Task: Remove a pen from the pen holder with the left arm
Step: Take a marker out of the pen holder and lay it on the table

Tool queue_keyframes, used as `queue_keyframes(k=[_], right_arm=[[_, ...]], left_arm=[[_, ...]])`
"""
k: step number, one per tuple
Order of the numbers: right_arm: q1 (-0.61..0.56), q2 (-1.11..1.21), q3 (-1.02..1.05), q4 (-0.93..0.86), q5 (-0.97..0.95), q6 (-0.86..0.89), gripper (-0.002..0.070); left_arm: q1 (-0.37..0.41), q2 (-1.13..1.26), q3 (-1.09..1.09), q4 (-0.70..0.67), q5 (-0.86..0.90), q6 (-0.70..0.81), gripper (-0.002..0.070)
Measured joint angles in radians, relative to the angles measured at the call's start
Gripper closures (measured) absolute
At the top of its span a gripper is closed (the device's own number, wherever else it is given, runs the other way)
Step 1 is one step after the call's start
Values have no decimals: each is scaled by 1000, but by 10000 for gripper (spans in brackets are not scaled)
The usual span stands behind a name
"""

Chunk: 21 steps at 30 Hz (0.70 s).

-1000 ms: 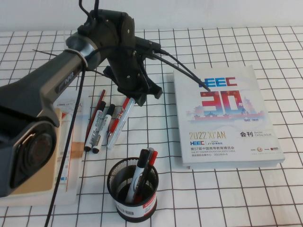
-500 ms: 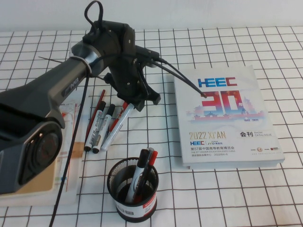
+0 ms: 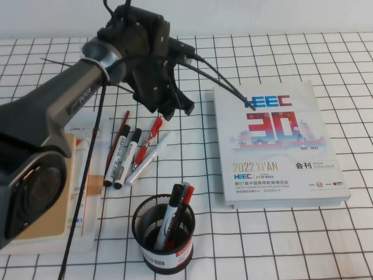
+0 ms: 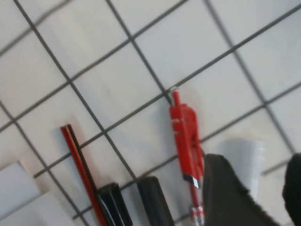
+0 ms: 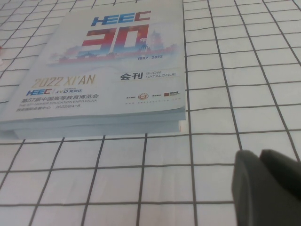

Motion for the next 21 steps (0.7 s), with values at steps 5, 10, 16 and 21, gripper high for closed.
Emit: queue_keyframes(k=[5,10,16,21], right_arm=[[0,0,0,0,0,0,691],[0,0,0,0,0,0,692],[0,0,0,0,0,0,691],[0,0,0,0,0,0,691]], left_arm=[[-32,-174,80,2,-11,-4,606],[-38,-365,215,-1,-57,-25,669],[-40,-605,418,-1,-142,-60,676],[-40,-860,667,-1,-284,-109,677]])
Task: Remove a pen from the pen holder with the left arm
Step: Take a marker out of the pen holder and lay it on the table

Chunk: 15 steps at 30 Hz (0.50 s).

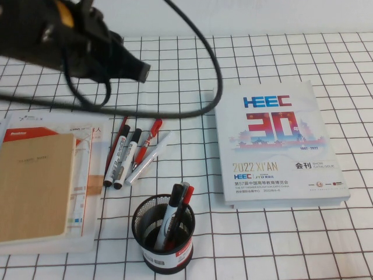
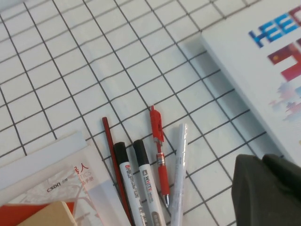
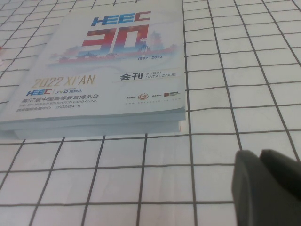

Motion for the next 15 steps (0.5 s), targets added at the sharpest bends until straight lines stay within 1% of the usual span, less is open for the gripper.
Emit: queue_keyframes(k=[6,8,12,15], right_arm=[[0,0,0,0,0,0,691],[0,0,0,0,0,0,691],[0,0,0,0,0,0,691],[0,0,0,0,0,0,691]], left_arm=[[0,-292,351,0,-232,-91,677],[0,-373,453,0,-277,-106,677],[0,-534,634,-15,-311,-141,678],[0,-616,712,-19,-313,-162,678]])
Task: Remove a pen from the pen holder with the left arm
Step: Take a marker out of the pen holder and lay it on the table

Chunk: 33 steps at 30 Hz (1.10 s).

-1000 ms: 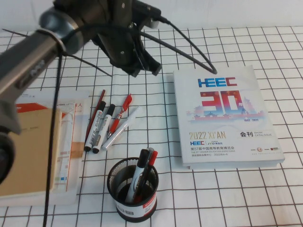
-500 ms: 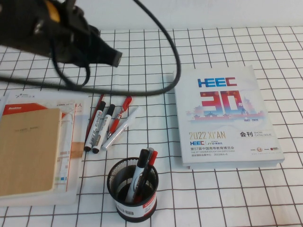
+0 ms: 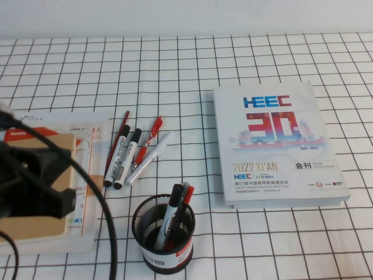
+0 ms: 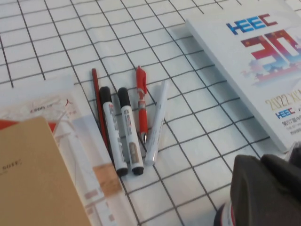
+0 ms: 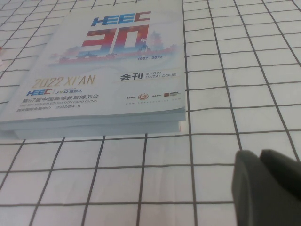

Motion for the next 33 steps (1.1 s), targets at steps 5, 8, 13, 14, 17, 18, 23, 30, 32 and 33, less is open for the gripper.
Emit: queue_keyframes(k=[5,8,13,14,17,18,23,30,32,33], right_arm=[[0,0,0,0,0,0,691],[0,0,0,0,0,0,691],[0,0,0,0,0,0,691],[0,0,0,0,0,0,691],[0,0,0,0,0,0,691],[0,0,0,0,0,0,691],[0,0,0,0,0,0,691],[0,0,0,0,0,0,691],[0,0,0,0,0,0,691],[0,0,0,0,0,0,691]], left_arm=[[0,-66,49,12,43,-8,678],[0,-73,51,38,59,-8,678],[0,-82,66,58,29,-7,678],[0,-89,77,58,10,1,678],[0,-140,127,51,-64,46,678],[2,-169,152,43,-102,72,678],[84,-349,300,-38,-291,226,678],[296,-608,525,-83,-457,288,678],[344,-667,566,-94,-469,288,678],[368,-698,588,-101,-474,288,678]])
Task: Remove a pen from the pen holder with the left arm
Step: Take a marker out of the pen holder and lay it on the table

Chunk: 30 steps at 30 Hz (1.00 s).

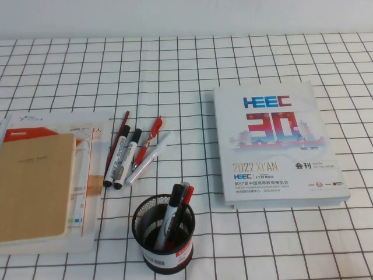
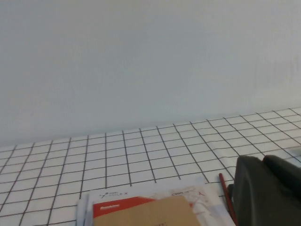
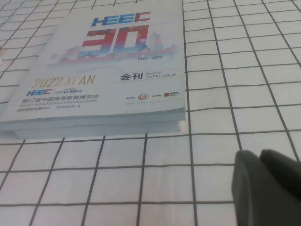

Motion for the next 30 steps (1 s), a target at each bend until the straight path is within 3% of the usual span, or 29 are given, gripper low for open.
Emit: queue_keyframes(k=[6,17,30], right_arm=[[0,0,0,0,0,0,692],[0,0,0,0,0,0,691],[0,0,0,0,0,0,691]], left_arm=[[80,-120,103,-36,-11,4,678],[80,-122,199,-58,-24,-1,678],[80,-122,200,-18,193,-7,678]])
